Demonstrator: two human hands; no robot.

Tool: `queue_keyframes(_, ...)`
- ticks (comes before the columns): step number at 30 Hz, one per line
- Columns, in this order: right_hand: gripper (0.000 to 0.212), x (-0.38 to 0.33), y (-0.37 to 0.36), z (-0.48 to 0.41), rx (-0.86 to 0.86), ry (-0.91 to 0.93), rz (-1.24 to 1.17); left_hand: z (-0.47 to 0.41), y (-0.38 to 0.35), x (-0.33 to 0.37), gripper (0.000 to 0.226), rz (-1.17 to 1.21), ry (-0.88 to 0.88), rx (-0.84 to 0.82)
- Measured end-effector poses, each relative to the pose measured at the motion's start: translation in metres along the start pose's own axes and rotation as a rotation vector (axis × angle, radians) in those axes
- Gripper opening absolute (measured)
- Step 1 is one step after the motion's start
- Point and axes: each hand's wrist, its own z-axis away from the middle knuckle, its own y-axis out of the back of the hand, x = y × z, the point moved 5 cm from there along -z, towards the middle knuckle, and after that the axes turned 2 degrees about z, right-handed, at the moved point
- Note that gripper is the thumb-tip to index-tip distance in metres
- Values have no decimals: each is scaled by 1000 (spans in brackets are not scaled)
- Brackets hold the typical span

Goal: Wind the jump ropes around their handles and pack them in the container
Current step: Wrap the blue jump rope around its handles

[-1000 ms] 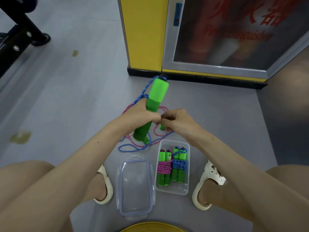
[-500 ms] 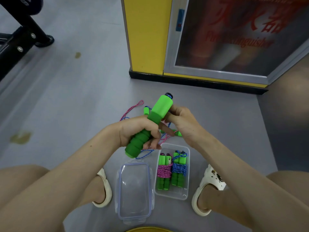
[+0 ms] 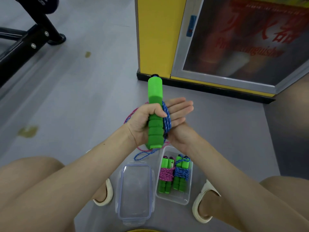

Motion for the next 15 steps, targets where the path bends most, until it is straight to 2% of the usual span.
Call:
queue_keyframes(4, 15, 12, 6, -6, 95, -33, 236, -1, 17, 7, 80, -160, -95, 222)
queue_keyframes(7, 17, 14, 4, -5, 29, -27, 402, 3, 19, 13, 80, -204, -140, 322)
queue_keyframes(9, 20, 14, -1, -2, -49, -10, 485, 5, 21, 19, 70, -296, -153, 400)
queue_keyframes(10, 20, 12, -3, -1, -82, -1, 523, 7, 23, 22, 63, -428, -140, 462)
queue_keyframes(12, 21, 7, -2, -1, -97, 29, 596, 13, 25, 31, 37, -945, -75, 584)
queue_keyframes(13, 20, 3, -1, -1, -86, 47, 636, 13, 26, 34, 27, -1195, -25, 591)
queue_keyframes(15, 15, -6, 3, -2, -61, 77, 664, 15, 32, 33, 30, -1426, 75, 560)
